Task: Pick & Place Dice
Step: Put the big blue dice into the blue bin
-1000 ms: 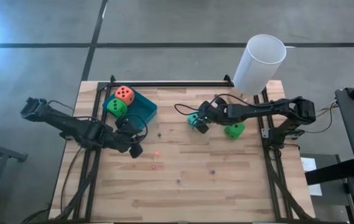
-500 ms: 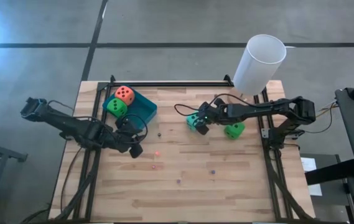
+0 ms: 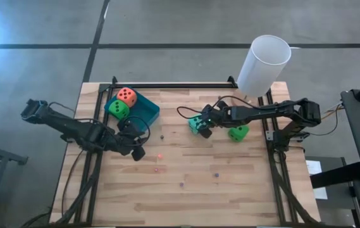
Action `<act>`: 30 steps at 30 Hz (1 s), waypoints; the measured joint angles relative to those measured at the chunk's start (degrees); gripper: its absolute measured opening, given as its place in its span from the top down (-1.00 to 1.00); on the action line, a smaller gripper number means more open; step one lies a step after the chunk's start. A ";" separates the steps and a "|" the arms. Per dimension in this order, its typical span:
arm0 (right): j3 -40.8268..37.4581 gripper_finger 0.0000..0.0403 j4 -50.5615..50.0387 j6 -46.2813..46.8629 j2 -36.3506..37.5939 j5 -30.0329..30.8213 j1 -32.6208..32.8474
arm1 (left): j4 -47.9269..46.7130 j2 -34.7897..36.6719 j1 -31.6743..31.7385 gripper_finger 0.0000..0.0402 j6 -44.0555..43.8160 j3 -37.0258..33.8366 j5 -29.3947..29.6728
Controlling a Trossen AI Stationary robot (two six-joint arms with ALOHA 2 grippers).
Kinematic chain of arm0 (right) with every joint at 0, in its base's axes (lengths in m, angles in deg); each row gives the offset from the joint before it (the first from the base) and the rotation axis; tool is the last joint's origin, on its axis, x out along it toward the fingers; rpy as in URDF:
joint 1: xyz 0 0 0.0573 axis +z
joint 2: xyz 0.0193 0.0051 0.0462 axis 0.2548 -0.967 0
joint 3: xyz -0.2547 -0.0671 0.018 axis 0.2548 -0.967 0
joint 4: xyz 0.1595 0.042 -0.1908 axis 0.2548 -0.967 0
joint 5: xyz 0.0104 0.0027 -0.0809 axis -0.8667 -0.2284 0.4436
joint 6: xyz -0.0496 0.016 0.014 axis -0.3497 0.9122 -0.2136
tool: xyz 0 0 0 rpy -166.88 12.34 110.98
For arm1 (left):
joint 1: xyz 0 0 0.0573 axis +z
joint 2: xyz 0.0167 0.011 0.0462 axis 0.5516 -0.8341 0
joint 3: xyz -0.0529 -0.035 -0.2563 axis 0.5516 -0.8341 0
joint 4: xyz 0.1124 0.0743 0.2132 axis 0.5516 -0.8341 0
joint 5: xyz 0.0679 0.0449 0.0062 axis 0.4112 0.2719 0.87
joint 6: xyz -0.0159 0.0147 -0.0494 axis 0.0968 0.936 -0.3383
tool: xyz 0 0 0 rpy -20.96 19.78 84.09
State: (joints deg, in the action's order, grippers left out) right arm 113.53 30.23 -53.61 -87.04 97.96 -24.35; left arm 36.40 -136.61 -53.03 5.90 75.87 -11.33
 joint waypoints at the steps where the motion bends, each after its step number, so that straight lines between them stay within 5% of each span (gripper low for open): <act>1: 0.00 0.96 0.07 0.00 -0.02 -0.03 0.15 | 0.00 0.00 0.00 0.41 0.01 0.00 0.00; 16: -0.21 0.96 6.51 -1.96 -5.10 -4.75 1.47 | 0.01 0.00 0.02 0.41 -0.02 0.00 0.00; 30: 12.75 0.96 5.69 -9.10 -18.79 -8.89 3.13 | -0.18 0.02 0.02 0.41 -0.04 -0.02 0.00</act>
State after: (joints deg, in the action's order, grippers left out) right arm 126.28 35.92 -62.71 -105.83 89.07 -21.23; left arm 36.22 -136.59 -53.01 5.86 75.84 -11.33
